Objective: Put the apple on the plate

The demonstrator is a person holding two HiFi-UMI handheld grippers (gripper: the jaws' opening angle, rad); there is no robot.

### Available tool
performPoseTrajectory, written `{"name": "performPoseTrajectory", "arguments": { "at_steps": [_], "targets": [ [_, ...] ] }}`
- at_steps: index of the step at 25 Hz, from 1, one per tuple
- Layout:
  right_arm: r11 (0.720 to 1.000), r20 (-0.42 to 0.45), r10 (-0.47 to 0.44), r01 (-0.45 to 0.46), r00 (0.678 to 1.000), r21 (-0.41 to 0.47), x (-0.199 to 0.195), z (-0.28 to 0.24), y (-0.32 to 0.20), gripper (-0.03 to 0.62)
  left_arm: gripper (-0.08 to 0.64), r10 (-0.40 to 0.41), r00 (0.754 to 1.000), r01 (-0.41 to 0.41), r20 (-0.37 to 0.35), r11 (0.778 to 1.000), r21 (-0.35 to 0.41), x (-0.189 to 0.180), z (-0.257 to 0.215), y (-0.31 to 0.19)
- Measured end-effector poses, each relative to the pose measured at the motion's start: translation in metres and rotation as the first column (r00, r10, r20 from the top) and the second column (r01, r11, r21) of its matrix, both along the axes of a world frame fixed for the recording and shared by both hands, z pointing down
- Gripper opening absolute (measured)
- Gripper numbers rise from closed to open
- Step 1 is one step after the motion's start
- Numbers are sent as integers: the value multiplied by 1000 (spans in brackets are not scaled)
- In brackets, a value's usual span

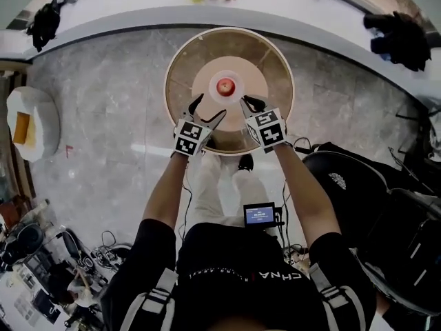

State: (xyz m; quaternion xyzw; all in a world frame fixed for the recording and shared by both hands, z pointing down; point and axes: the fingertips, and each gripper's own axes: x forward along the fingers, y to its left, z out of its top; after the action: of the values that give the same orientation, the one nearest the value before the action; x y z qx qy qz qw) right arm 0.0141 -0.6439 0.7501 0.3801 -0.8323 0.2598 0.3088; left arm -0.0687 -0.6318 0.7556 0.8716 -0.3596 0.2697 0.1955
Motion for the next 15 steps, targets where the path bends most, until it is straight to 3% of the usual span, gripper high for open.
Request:
{"name": "performPoseTrajectory", "arguments": {
  "at_steps": [2, 3, 5, 9, 15],
  "targets": [
    [1000, -19, -5, 5, 1000, 11, 0, -40, 6, 49, 341, -25, 999, 26, -22, 1000, 13, -13, -52, 6],
    [1000, -27, -7, 8, 1000, 26, 1, -58, 5, 49, 247, -49, 998, 50, -28, 998, 40, -20, -77, 4],
    [999, -38, -9, 11, 999, 51, 8, -93, 7, 49, 190, -90, 995, 92, -34, 993, 80, -30, -119, 5],
    [997, -40, -4, 6, 999, 73, 15, -149, 36, 49, 57, -85, 996, 86, -27, 995, 58, -29, -167, 42],
    [993, -21, 2, 1, 1000, 120, -2, -200, 46, 49, 18, -51, 998, 53, -48, 998, 41, -23, -196, 62]
  ]
}}
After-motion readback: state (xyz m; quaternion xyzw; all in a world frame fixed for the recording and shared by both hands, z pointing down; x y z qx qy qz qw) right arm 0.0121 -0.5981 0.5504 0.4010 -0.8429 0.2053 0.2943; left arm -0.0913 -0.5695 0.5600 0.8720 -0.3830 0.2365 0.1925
